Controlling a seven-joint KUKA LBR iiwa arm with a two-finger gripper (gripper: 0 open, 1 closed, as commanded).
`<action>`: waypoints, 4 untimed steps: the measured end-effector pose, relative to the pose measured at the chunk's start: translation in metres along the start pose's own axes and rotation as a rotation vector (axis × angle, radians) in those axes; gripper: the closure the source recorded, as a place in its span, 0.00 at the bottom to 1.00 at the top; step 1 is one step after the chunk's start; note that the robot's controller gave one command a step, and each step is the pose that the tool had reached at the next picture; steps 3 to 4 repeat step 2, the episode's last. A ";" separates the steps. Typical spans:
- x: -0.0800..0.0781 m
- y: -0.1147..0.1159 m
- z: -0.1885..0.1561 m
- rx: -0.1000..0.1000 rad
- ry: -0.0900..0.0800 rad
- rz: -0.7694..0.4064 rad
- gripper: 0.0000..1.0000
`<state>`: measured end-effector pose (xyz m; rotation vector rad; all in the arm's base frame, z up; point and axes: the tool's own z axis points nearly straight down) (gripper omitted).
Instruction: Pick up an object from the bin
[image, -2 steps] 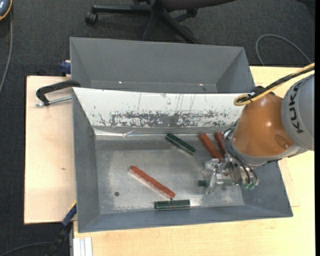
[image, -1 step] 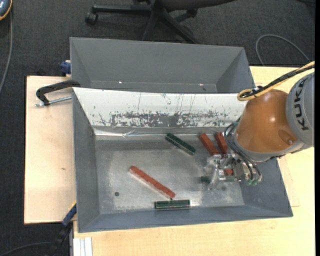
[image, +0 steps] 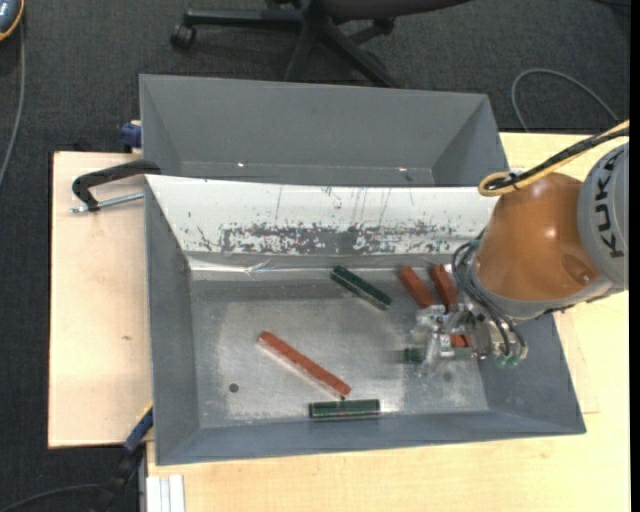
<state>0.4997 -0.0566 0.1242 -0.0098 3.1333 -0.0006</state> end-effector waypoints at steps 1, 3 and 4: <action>0.001 0.000 -0.009 -0.001 0.007 0.000 1.00; 0.001 0.001 -0.029 -0.001 0.007 0.000 1.00; 0.001 0.001 -0.029 -0.001 0.007 0.000 1.00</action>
Offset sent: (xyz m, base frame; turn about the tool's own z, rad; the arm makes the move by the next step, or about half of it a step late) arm -0.0002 -0.0001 0.0593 0.0000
